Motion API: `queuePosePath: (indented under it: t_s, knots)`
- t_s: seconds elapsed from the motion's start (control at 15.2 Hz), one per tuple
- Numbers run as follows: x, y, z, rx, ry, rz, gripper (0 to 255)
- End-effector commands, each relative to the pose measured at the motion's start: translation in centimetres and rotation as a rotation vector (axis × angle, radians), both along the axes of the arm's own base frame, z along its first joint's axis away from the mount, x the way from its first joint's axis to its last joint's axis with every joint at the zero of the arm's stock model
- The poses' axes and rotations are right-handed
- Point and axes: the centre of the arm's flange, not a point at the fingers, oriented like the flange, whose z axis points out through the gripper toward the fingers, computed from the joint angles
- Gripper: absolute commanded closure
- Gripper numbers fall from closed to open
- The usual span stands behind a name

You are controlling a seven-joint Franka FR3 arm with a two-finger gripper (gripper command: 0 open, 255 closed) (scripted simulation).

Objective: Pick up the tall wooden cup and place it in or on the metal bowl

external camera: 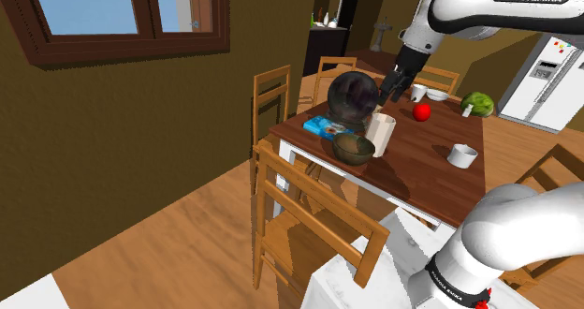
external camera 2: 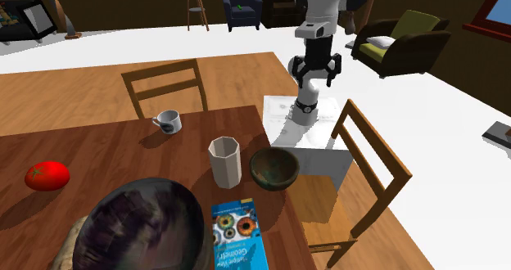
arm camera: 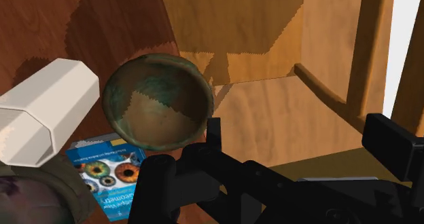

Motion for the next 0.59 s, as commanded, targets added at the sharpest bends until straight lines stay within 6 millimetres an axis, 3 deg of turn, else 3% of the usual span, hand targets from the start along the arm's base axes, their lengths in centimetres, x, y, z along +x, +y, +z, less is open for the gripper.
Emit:
queuePosePath:
  t_s: [0.0,0.53]
  knots:
    - [0.9,-2.0,-1.4,-0.006,0.011,0.009,0]
    - [5.6,-10.0,-6.6,-0.025,0.052,0.037,0]
